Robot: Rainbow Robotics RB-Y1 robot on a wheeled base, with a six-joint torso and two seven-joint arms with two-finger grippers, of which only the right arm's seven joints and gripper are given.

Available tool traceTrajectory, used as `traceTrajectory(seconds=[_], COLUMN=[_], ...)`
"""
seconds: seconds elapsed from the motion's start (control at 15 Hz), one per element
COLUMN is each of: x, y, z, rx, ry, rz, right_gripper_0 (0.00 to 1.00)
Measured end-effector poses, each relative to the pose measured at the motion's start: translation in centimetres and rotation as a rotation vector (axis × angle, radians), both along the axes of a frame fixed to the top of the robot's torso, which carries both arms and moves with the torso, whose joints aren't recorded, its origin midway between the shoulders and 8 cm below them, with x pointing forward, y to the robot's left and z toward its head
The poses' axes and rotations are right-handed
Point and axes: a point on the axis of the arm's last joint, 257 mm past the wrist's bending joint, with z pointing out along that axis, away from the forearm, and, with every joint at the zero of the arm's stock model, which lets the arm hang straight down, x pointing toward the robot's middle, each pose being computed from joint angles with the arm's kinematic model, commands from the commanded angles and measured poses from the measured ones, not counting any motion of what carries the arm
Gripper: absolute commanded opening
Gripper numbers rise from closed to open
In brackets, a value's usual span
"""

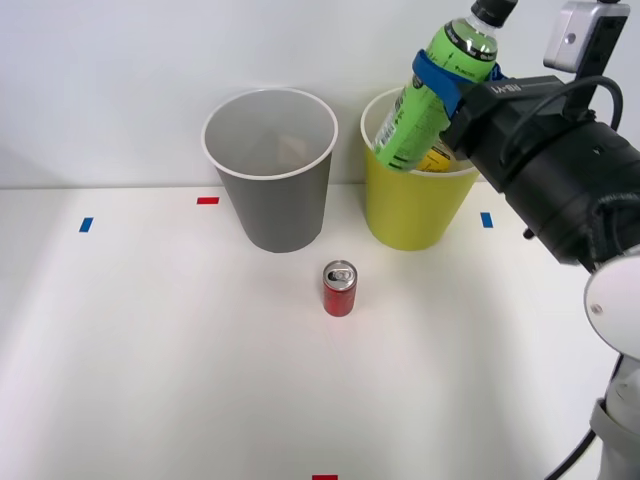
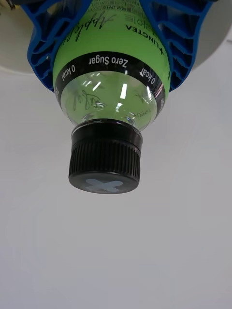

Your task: Put cans in the gray bin, plastic bottles in the light green bin

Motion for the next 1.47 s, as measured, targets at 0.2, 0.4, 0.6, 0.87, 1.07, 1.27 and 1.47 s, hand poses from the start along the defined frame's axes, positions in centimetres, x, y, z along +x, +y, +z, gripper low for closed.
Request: traceTrajectory(seconds=[0.2,0.4,0.6,0.87,1.07,1.27,1.47], x=[3.7,6.8,10.0,12.0,12.1,12.1,11.8], y=[-1.1,-2.5,-3.4,-4.2,-4.3,-4.2,-4.0], z=[1.6,1.3,0.2,-0.4,-0.5,-0.8,-1.3], rx=[0.010,-0.021,-0.035,-0.066,-0.081,-0.087,-0.086], ry=[-0.017,0.003,0.024,0.034,0.032,0.037,0.043], rz=[-0.032,-0.068,-0.100,-0.124,-0.127,-0.124,-0.119], right_gripper_0=[0.00,0.00,0.00,0.15,1.00,1.00,1.00])
